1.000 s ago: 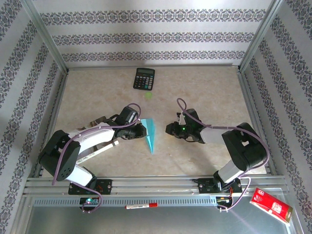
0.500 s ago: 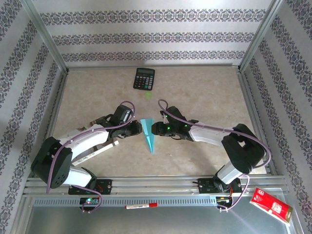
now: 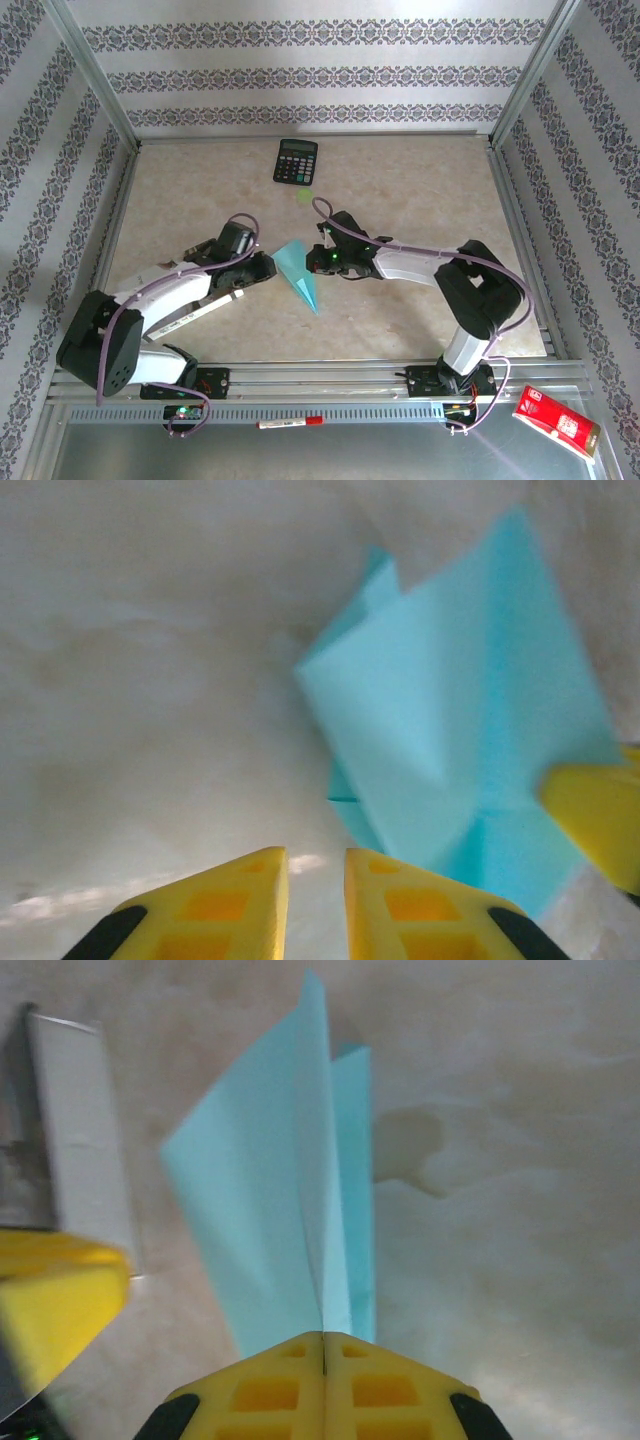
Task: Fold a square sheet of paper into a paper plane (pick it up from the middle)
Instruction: Move a paper plane to the center of the table.
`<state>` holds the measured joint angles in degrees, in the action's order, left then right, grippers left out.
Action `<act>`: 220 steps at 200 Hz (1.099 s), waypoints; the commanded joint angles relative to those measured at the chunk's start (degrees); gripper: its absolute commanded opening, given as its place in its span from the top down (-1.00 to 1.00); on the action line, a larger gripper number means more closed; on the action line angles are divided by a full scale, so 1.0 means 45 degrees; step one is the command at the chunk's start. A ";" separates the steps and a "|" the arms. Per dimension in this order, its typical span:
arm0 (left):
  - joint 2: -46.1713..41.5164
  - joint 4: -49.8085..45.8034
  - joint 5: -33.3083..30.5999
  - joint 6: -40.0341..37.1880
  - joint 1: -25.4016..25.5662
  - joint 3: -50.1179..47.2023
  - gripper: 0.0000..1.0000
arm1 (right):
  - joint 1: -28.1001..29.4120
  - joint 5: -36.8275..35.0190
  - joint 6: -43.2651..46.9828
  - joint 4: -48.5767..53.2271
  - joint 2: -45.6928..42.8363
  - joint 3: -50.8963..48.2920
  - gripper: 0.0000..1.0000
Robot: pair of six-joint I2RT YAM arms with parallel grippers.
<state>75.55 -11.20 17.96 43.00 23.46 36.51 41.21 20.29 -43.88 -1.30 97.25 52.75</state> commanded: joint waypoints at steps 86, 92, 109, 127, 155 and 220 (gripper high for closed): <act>-0.2615 -0.0995 -0.0179 -0.0065 -0.1750 -0.0416 0.47 | -0.0444 0.1039 -0.1518 -0.2085 -0.0588 -0.1553 1.00; -0.2533 -0.0905 0.0009 -0.0084 -0.1715 -0.0407 0.47 | -0.0562 0.1046 -0.1450 -0.2197 -0.0397 -0.1663 0.99; -0.2356 -0.0733 0.0150 -0.0084 -0.1423 -0.0437 0.46 | -0.0884 0.1135 -0.1362 -0.2657 0.0009 -0.2073 0.98; -0.2147 -0.0475 0.0278 0.0066 -0.0969 -0.0515 0.44 | -0.1156 0.1066 -0.1134 -0.2787 0.0269 -0.2410 0.96; -0.1701 -0.0139 0.0296 0.0211 -0.0252 -0.0510 0.42 | -0.1507 0.0969 -0.0811 -0.2856 0.0266 -0.2900 0.80; -0.0156 0.0577 0.0656 0.0455 0.1421 0.0115 0.40 | -0.2039 0.1054 -0.0252 -0.2524 -0.0559 -0.3546 0.49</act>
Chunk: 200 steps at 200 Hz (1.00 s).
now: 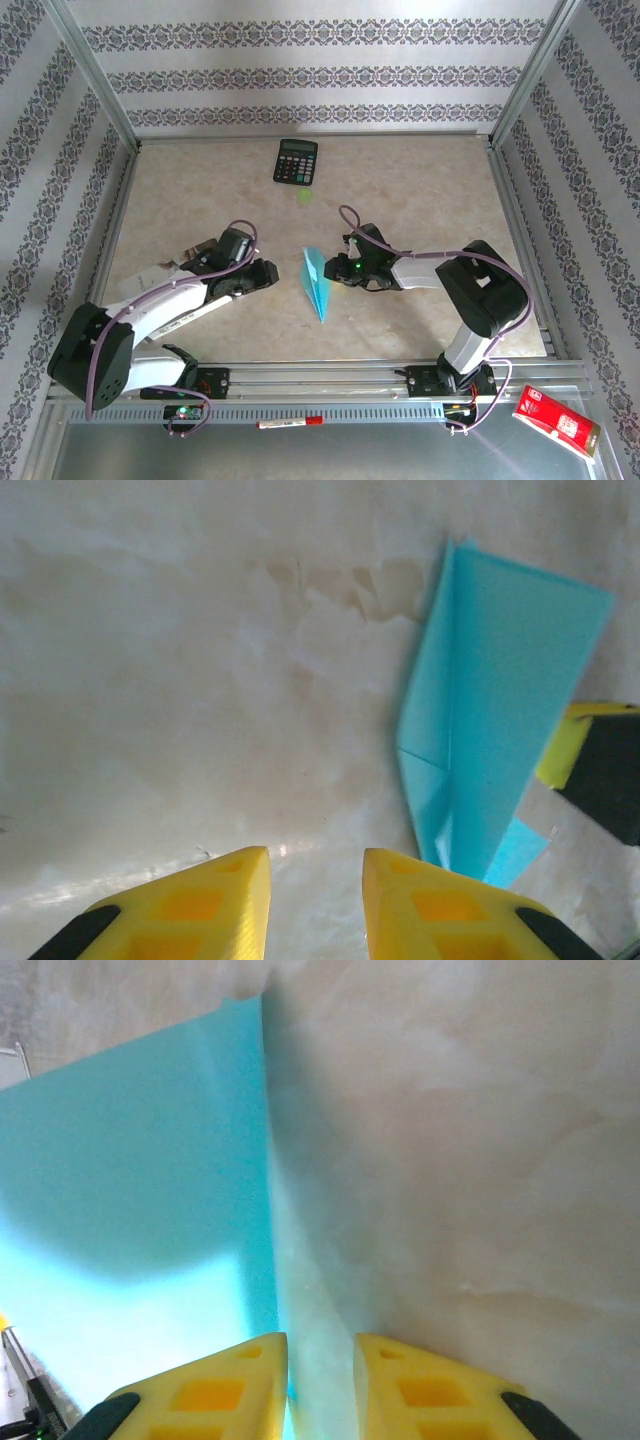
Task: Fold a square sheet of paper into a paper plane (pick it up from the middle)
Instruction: Move a paper plane to the center of the table.
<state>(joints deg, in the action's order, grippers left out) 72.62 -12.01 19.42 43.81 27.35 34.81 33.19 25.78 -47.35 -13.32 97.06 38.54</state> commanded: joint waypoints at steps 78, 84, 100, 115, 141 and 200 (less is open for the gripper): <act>0.2615 0.1620 0.1645 0.0454 0.1364 0.1491 0.27 | -0.0364 -0.0499 0.0747 0.0629 -0.0724 -0.0538 0.48; 0.2753 0.1728 0.1737 0.0511 0.1450 0.1551 0.27 | -0.0364 -0.0547 0.0774 0.0687 -0.0812 -0.0556 0.47; 0.3226 0.2178 0.2118 0.0683 0.1611 0.1691 0.23 | -0.0374 -0.0616 0.0874 0.0841 -0.0865 -0.0539 0.47; 0.3731 0.2147 0.2263 0.0724 0.1636 0.1957 0.22 | -0.0378 -0.0656 0.0894 0.0853 -0.0753 -0.0563 0.50; 0.4257 0.2329 0.2063 0.0746 0.1626 0.2168 0.20 | -0.0393 -0.0658 0.0894 0.0774 -0.0669 -0.0635 0.58; 0.5491 0.3134 0.2424 0.0902 0.1491 0.2711 0.35 | -0.0432 -0.0700 0.0942 0.0807 -0.0665 -0.0636 0.59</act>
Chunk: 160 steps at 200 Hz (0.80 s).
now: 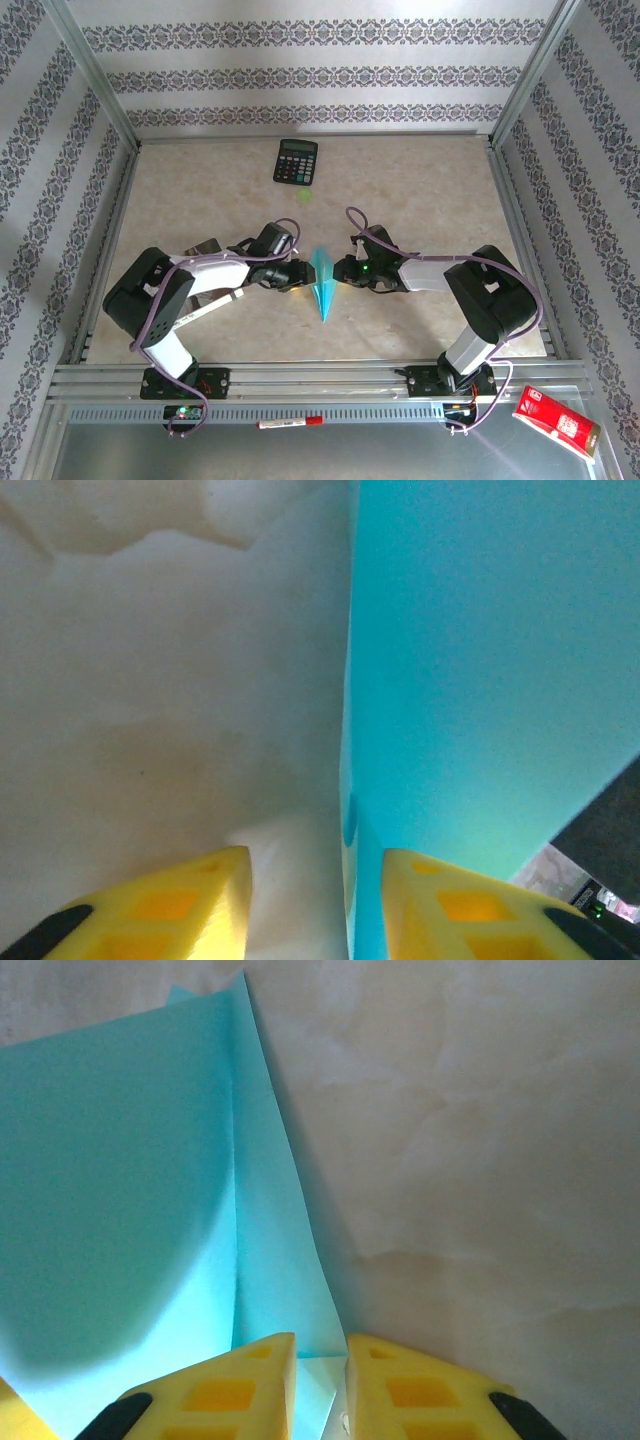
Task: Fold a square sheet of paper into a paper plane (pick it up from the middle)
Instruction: Move a paper plane to the center of the table.
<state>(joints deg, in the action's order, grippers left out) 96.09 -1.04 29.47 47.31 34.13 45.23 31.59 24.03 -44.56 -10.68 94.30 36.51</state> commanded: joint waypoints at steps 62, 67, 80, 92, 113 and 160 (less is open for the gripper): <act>0.0456 0.0887 0.0157 0.0257 -0.0247 0.0586 0.85 | -0.0187 -0.0243 0.0099 0.0122 -0.0303 -0.0159 0.77; 0.0381 0.0840 0.0107 0.0232 -0.0301 0.0531 0.88 | -0.0213 -0.0243 0.0082 0.0128 -0.0363 -0.0183 0.80; 0.0192 0.0834 0.0042 0.0221 -0.0439 0.0389 0.94 | -0.0291 -0.0215 -0.0007 0.0043 -0.0531 -0.0295 0.87; 0.0116 0.0686 0.0071 0.0153 -0.0551 0.0323 0.96 | -0.0370 -0.0196 -0.0042 0.0029 -0.0665 -0.0391 0.92; 0.0014 0.0621 0.0087 0.0126 -0.0716 0.0200 0.99 | -0.0492 -0.0243 -0.0098 0.0029 -0.0941 -0.0545 0.96; -0.0175 0.0506 0.0093 -0.0029 -0.0942 0.0061 0.99 | -0.0532 -0.0225 -0.0091 0.0061 -0.0854 -0.0604 0.93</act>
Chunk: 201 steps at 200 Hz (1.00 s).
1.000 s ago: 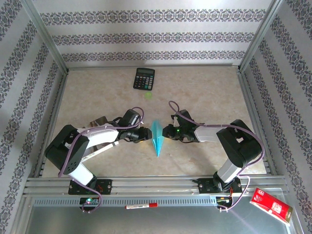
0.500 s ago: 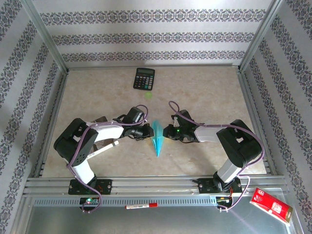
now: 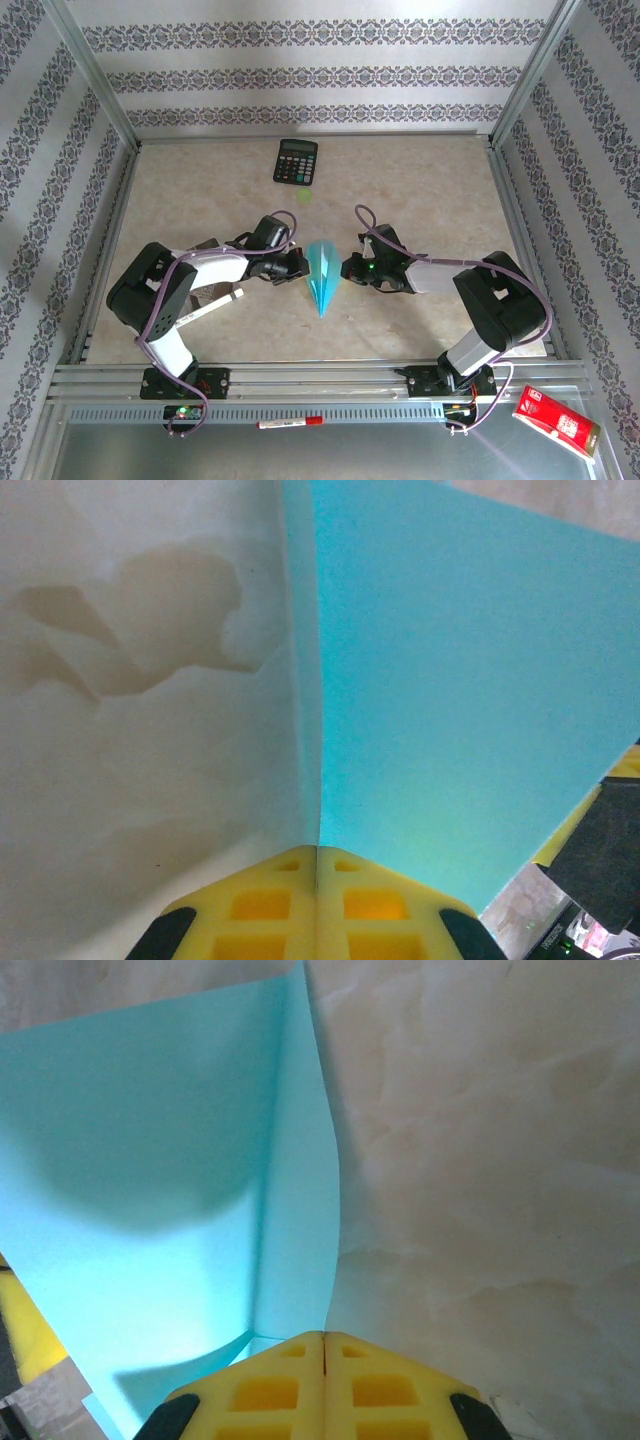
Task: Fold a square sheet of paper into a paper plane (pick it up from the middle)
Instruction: Move a paper plane to the center of the table.
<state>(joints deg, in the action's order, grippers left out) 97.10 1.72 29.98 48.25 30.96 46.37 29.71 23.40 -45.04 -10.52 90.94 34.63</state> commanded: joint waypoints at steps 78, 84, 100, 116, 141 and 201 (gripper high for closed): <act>0.0095 0.0191 0.0627 -0.0010 -0.0230 -0.0179 0.74 | -0.0084 0.0190 -0.0024 -0.0089 0.0307 0.0094 0.64; 0.0047 0.0130 0.0604 -0.0036 -0.0237 -0.0167 0.72 | -0.0071 0.0190 -0.0031 -0.0082 0.0283 0.0097 0.62; -0.0061 0.0035 0.0526 -0.0063 -0.0238 -0.0185 0.65 | -0.0100 0.0186 -0.0029 -0.0078 0.0224 0.0097 0.57; -0.0183 -0.0102 0.0455 -0.0110 -0.0228 -0.0175 0.59 | -0.0119 0.0211 -0.0051 -0.0061 0.0149 0.0079 0.53; -0.0652 -0.0483 0.0197 -0.0290 -0.0292 -0.0174 0.49 | -0.0306 0.0269 -0.0070 0.0044 -0.0263 0.0000 0.46; -0.2727 -0.1195 0.0038 -0.1031 -0.1559 -0.0360 0.19 | -0.1700 0.0180 0.0954 0.1895 -0.2606 0.0340 0.29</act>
<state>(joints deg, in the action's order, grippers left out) 89.76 -0.43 31.27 47.16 27.35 45.60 24.84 24.73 -44.66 -7.75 83.99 34.59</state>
